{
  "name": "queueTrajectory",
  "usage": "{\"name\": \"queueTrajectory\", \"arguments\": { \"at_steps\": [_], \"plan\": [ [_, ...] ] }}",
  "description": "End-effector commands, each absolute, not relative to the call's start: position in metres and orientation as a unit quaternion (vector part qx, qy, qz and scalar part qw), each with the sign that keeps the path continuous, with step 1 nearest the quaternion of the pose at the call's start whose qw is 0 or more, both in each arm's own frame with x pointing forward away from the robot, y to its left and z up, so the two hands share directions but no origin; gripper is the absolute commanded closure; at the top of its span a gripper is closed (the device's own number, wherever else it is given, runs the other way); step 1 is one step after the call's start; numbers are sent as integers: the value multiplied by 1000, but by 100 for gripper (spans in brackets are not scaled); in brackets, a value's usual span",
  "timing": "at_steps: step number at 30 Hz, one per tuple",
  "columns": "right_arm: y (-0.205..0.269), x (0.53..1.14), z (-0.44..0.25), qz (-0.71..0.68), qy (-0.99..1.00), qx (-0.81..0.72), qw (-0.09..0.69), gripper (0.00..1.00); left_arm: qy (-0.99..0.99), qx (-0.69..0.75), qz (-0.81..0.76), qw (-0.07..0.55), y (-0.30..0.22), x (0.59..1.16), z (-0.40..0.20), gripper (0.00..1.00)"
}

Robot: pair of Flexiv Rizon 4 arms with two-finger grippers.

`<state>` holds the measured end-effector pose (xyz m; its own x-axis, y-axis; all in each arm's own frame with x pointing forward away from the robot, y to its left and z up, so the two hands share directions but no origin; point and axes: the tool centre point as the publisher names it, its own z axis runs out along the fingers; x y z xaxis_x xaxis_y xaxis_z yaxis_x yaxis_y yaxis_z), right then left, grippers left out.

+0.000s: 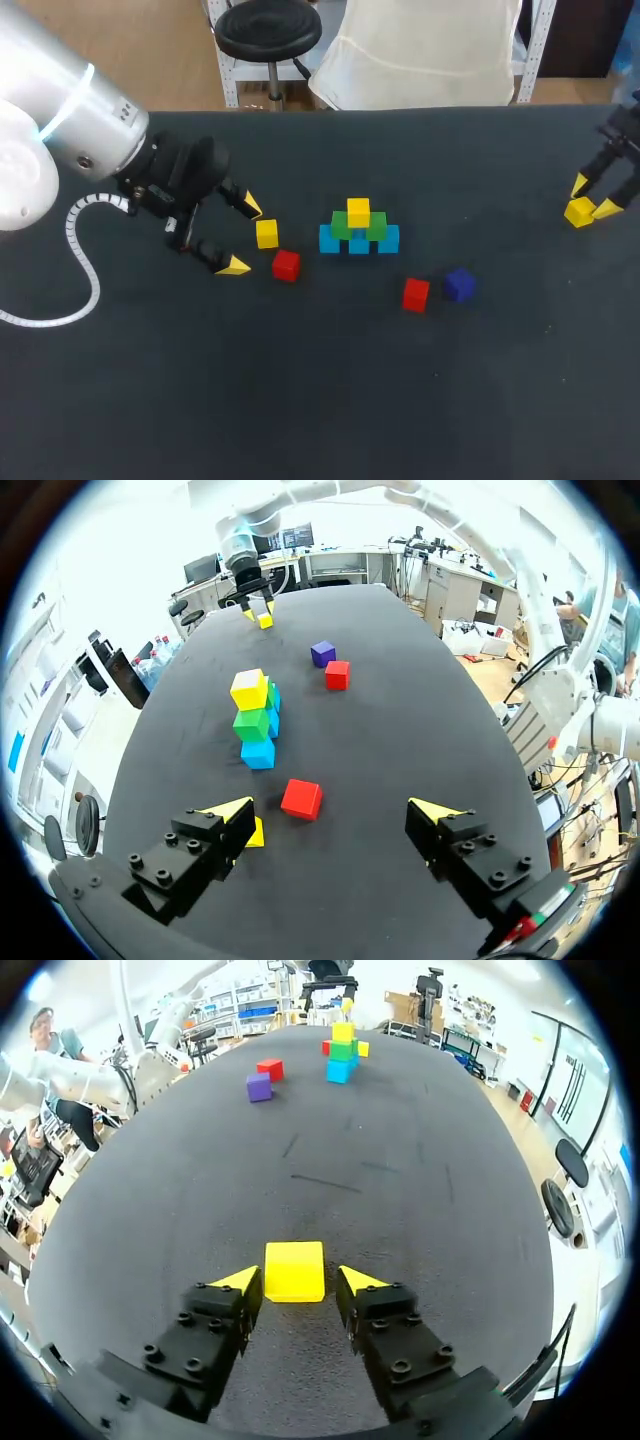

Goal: Place the blue cubes, place green cubes on the blue cubes, place the yellow cubes on the green cubes, then place the red cubes on the yellow cubes, and place purple cube on the red cubes.

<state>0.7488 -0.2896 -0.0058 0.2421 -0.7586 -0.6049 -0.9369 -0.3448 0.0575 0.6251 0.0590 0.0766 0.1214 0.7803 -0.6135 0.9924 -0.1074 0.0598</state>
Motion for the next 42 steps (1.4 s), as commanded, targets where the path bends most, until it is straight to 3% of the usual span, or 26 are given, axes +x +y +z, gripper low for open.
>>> {"name": "queueTrajectory", "arguments": {
  "at_steps": [1, 4, 5, 28, 42],
  "plan": [
    [-289, 745, -5, 275, 550, -771, 164, 67, 623, 711, -224, 238, 60, 626, 76, 0],
    [-289, 743, -5, 274, 551, -770, 168, 85, 623, 711, -224, 238, 60, 626, 76, 0],
    [-289, 743, -5, 273, 551, -770, 169, 100, 623, 711, -224, 238, 60, 626, 76, 0],
    [-233, 743, 75, 202, 702, -643, 231, 100, 623, 711, -224, 238, 60, 626, 76, 0],
    [-145, 731, 94, 159, 703, -648, 245, 100, 623, 711, -224, 238, 60, 626, 76, 0]
  ]
}}
